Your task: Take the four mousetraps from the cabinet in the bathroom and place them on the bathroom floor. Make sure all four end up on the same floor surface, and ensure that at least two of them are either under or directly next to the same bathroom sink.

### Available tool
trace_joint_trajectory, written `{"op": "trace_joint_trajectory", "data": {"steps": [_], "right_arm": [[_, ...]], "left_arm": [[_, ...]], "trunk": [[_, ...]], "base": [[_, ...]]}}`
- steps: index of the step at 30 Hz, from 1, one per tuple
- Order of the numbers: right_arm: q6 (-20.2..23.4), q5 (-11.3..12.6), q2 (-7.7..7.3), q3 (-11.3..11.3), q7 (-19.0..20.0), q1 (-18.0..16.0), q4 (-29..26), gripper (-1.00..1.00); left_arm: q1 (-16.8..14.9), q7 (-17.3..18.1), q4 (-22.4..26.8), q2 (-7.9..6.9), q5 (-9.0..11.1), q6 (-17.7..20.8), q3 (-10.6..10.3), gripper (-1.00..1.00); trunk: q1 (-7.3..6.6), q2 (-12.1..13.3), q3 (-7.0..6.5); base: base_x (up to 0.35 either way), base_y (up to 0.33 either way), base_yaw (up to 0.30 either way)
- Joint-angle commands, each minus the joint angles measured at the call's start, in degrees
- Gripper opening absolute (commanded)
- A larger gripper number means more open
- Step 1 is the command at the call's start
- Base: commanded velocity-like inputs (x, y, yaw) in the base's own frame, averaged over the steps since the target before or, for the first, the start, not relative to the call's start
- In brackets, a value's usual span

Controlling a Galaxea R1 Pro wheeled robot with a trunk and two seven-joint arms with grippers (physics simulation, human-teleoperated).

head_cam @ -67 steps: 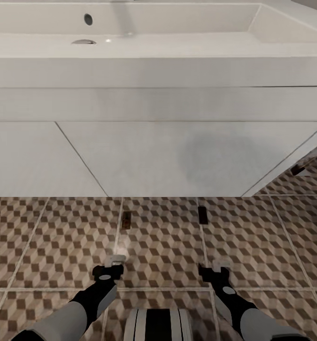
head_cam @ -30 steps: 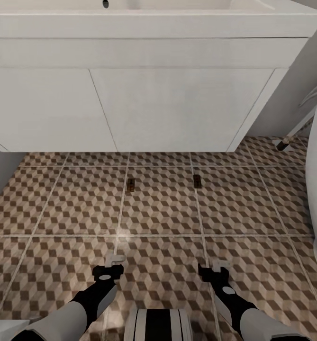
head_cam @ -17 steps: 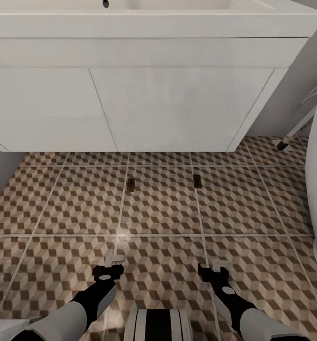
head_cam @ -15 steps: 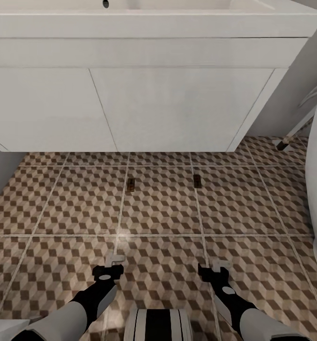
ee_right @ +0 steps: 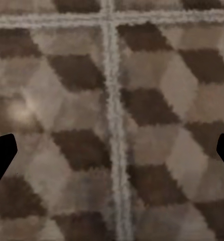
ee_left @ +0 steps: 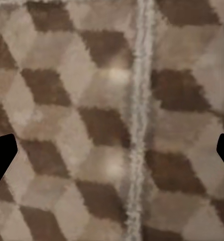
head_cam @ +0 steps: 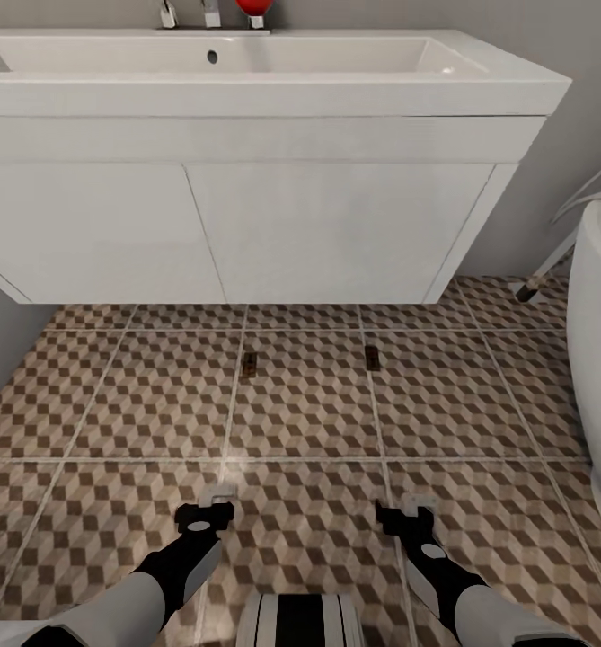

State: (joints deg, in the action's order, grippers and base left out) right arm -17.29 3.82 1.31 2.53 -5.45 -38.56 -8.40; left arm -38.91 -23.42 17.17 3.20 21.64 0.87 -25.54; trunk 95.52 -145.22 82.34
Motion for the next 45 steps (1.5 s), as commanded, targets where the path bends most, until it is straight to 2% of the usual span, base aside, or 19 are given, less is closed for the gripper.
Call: {"op": "trace_joint_trajectory", "data": {"steps": [1,45], "right_arm": [[-0.2,0.4,0.0,0.3,-0.2,0.0,0.1,1.0],[-0.1,0.2,-0.26,0.4,-0.5,0.0,0.1,1.0]], "left_arm": [[0.0,-0.4,0.1,-0.03,0.4,0.1,-0.5,1.0],[0.0,-0.3,0.1,-0.2,0.5,-0.6,0.0,1.0]], "trunk": [[-0.03,0.0,-0.19],[-1.17,0.6,-9.94]], "base": [[0.0,0.0,0.0],[0.0,0.0,0.0]]}}
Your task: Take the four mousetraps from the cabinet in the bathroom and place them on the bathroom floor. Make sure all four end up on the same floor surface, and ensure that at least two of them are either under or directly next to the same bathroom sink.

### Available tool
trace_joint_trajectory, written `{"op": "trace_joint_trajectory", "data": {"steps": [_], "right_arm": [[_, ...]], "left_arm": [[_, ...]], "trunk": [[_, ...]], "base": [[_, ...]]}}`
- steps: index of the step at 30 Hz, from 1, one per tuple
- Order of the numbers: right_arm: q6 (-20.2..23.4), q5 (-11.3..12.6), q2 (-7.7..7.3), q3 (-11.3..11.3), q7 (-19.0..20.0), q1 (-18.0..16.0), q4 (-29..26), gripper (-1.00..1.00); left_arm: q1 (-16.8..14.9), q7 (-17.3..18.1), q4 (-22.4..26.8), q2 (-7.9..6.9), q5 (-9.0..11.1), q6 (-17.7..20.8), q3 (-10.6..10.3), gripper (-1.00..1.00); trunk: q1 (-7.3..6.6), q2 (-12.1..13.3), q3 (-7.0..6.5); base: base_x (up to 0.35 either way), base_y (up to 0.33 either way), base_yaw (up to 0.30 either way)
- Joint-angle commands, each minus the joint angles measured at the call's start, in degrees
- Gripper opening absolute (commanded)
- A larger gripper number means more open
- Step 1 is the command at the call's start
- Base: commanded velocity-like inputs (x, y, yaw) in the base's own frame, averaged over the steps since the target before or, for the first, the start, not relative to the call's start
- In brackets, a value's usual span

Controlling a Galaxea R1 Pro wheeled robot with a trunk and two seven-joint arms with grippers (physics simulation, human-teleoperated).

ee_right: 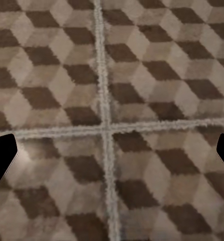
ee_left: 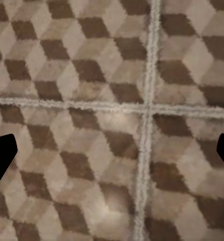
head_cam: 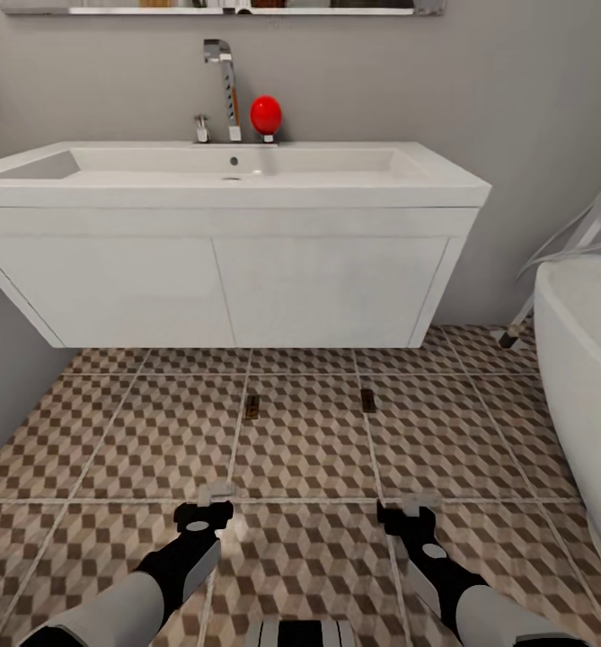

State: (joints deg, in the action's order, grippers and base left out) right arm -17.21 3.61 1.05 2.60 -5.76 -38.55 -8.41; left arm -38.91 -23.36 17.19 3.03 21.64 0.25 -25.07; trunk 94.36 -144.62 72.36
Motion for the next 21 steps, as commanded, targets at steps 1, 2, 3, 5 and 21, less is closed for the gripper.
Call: {"op": "trace_joint_trajectory", "data": {"steps": [1,2,3,5,21], "right_arm": [[-0.2,0.4,0.02,0.3,-0.2,0.0,0.1,1.0],[-0.2,0.4,0.02,0.3,-0.2,0.0,0.1,1.0],[-0.2,0.5,0.02,0.3,-0.2,0.0,0.1,1.0],[-0.2,0.5,0.0,0.3,-0.2,0.0,0.1,1.0],[-0.1,0.8,-0.07,0.3,-0.2,0.0,0.6,1.0]], "left_arm": [[0.0,-0.4,0.0,-0.05,0.5,0.0,-0.5,1.0],[0.0,-0.4,0.0,-0.07,0.5,0.0,-0.5,1.0],[0.0,-0.4,0.0,-0.08,0.5,0.0,-0.4,1.0],[0.0,-0.4,0.0,-0.1,0.5,0.0,-0.4,1.0],[0.0,-0.2,0.0,-0.13,0.6,0.0,-0.4,1.0]], "trunk": [[-0.03,0.0,-0.19],[-0.06,0.0,-0.41],[-0.09,0.0,-0.63],[-0.14,0.1,-1.07],[-0.55,0.3,-4.62]], "base": [[0.0,0.0,0.0],[0.0,0.0,0.0],[0.0,0.0,0.0],[0.0,0.0,0.0],[0.0,0.0,0.0]]}}
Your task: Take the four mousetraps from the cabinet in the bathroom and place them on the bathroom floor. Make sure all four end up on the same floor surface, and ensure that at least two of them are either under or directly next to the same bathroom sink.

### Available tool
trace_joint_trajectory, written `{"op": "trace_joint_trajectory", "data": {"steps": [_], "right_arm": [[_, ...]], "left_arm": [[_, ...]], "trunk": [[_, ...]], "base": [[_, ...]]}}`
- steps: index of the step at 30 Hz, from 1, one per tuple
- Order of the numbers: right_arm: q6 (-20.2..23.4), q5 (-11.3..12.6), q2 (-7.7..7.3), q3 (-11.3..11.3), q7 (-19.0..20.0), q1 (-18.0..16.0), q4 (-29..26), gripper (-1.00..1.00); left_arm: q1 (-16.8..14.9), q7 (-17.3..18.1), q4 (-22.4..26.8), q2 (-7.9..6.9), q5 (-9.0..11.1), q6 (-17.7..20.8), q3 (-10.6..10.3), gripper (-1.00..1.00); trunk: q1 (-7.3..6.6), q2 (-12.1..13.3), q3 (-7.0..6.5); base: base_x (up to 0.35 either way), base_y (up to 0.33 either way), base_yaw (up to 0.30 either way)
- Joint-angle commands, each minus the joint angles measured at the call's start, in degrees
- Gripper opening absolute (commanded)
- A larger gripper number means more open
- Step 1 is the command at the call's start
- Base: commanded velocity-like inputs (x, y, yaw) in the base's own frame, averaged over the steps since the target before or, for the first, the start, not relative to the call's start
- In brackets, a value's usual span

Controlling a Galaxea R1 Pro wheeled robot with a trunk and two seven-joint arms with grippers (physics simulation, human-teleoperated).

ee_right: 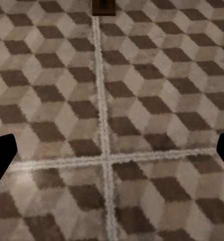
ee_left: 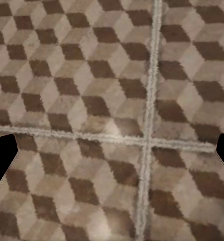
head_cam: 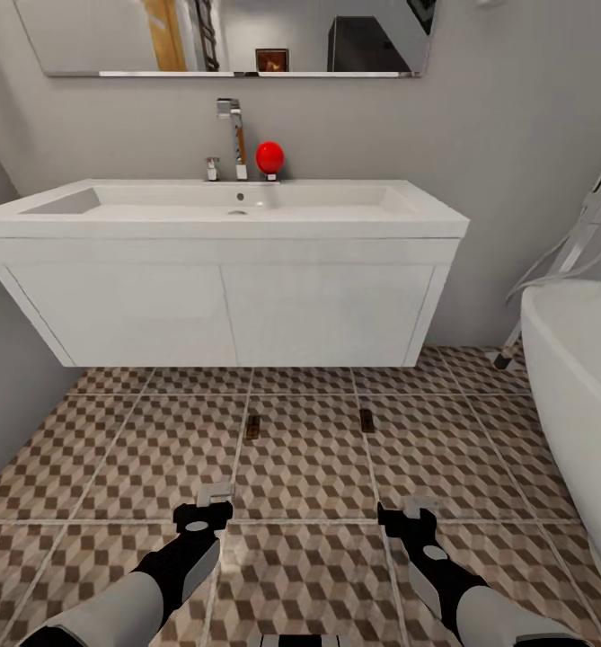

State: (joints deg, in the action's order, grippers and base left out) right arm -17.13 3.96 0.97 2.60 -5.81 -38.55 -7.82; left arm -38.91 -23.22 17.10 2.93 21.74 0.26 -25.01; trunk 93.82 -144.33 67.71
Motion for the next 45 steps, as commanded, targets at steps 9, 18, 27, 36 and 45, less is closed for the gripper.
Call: {"op": "trace_joint_trajectory", "data": {"steps": [9,18,27,36,45], "right_arm": [[0.8,0.5,0.01,0.3,-0.2,0.0,0.4,1.0],[3.9,0.5,0.21,0.2,-0.3,0.0,0.4,1.0],[4.5,0.5,0.38,0.2,-0.5,0.0,0.4,1.0],[4.6,0.4,0.22,0.2,-0.7,0.0,0.4,1.0],[4.7,0.5,-0.28,0.2,-0.6,0.0,0.4,1.0]], "left_arm": [[0.0,-0.4,0.0,0.16,0.5,0.0,-0.6,1.0],[0.0,-0.4,0.0,0.14,0.5,0.1,-0.6,1.0],[0.0,-0.4,0.0,0.02,0.6,0.1,-0.6,1.0],[0.0,-0.4,0.0,-0.09,0.5,0.0,-0.7,1.0],[0.0,-0.5,-0.2,-0.12,0.6,0.0,-0.7,1.0]], "trunk": [[-0.24,0.1,-1.96],[-0.47,0.2,-3.95],[-0.7,0.3,-5.94],[-0.94,0.5,-7.94],[-1.17,0.6,-9.93]], "base": [[0.0,0.0,0.0],[0.0,0.0,0.0],[0.0,0.0,0.0],[0.0,0.0,0.0],[0.0,0.0,0.0]]}}
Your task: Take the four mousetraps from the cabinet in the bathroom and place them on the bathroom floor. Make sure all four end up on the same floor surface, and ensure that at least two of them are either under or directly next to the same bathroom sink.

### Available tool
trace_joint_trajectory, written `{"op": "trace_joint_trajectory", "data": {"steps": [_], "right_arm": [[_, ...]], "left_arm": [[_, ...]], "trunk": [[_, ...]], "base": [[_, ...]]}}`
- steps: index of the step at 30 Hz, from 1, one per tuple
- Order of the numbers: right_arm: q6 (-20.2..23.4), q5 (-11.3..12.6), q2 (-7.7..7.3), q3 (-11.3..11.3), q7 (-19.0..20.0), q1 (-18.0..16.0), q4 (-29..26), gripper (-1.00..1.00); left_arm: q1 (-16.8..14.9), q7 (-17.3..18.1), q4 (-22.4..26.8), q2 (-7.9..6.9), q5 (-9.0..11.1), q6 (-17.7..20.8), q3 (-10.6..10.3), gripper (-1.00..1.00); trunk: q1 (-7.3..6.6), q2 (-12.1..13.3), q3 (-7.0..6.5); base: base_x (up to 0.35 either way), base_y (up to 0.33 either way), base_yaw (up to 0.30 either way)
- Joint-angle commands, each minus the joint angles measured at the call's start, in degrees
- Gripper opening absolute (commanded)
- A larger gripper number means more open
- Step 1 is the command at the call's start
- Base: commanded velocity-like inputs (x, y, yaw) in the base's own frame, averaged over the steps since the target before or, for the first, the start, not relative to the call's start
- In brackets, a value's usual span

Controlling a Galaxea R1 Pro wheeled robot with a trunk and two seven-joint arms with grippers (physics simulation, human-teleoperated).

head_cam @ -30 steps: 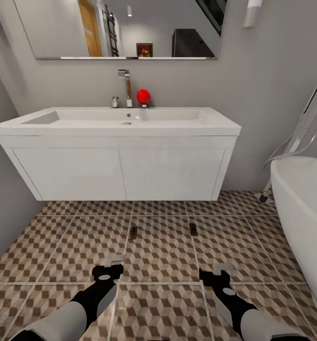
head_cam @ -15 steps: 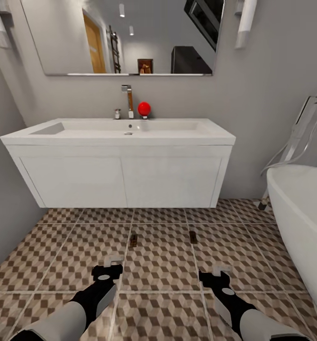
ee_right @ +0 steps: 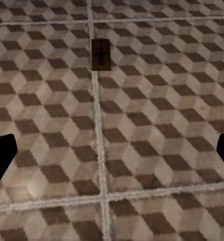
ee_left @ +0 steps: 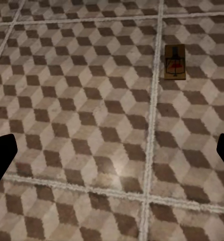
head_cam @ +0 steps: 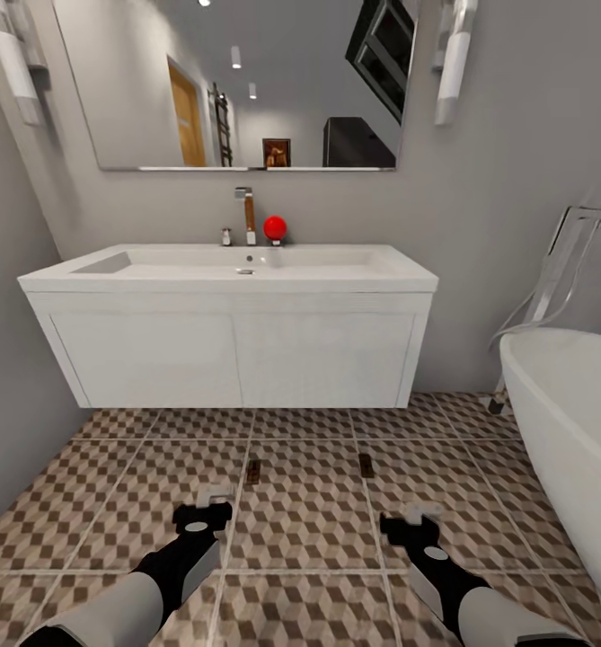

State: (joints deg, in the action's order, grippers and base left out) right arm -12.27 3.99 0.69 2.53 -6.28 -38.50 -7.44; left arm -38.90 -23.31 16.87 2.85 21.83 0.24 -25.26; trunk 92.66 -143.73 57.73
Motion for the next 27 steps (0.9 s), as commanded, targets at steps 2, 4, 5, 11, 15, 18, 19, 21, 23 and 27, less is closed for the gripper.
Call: {"op": "trace_joint_trajectory", "data": {"steps": [2,4,5,11,15,18,19,21,23,27], "right_arm": [[-0.2,0.4,-0.12,0.3,-0.1,0.0,0.1,1.0],[-0.2,0.4,-0.16,0.3,-0.1,0.0,0.1,1.0],[-0.2,0.4,-0.22,0.3,-0.1,0.0,0.2,1.0],[-0.2,0.4,-0.43,0.3,0.0,0.1,1.1,1.0],[-0.3,0.3,-0.47,0.3,0.0,0.1,2.1,1.0],[-0.3,0.3,-0.49,0.3,0.1,0.1,3.1,1.0],[-0.3,0.3,-0.5,0.3,0.1,0.1,3.5,1.0],[-0.4,0.3,-0.51,0.3,0.1,0.1,4.2,1.0],[-0.4,0.3,-0.53,0.4,0.1,0.1,4.9,1.0],[-0.4,0.3,-0.57,0.4,0.2,0.1,5.6,1.0]], "left_arm": [[0.0,-0.4,-0.1,-0.03,0.5,0.0,-0.5,1.0],[0.0,-0.4,-0.2,-0.03,0.5,0.0,-0.5,1.0],[0.0,-0.4,-0.2,-0.03,0.5,0.0,-0.5,1.0],[0.0,-0.5,-0.6,-0.05,0.9,-0.3,-0.5,1.0],[0.0,-0.5,-0.9,-0.15,1.8,-0.4,-0.5,1.0],[0.0,-0.4,-1.6,-0.35,3.5,-0.5,-0.5,1.0],[0.0,-0.4,-2.0,-0.48,4.2,-0.5,-0.5,1.0],[0.0,-0.4,-2.9,-0.83,5.7,-0.5,-0.5,1.0],[0.0,-0.3,-4.1,-1.27,7.2,-0.6,-0.5,1.0],[0.0,-0.1,-6.1,-1.86,9.4,-0.7,-0.5,1.0]], "trunk": [[-0.06,0.0,-0.4],[-0.11,0.0,-0.84],[-0.14,0.1,-1.06],[-0.29,0.1,-2.39],[-0.4,0.2,-3.28],[-0.47,0.2,-3.94],[-0.5,0.2,-4.16],[-0.55,0.3,-4.61],[-0.6,0.3,-5.05],[-0.71,0.3,-5.94]], "base": [[0.0,0.0,0.0],[0.0,0.0,0.0],[0.0,0.0,0.0],[0.0,0.0,0.0],[0.0,0.0,0.0],[0.0,0.0,0.0],[0.0,0.0,0.0],[0.0,0.0,0.0],[0.0,0.0,0.0],[0.0,0.0,0.0]]}}
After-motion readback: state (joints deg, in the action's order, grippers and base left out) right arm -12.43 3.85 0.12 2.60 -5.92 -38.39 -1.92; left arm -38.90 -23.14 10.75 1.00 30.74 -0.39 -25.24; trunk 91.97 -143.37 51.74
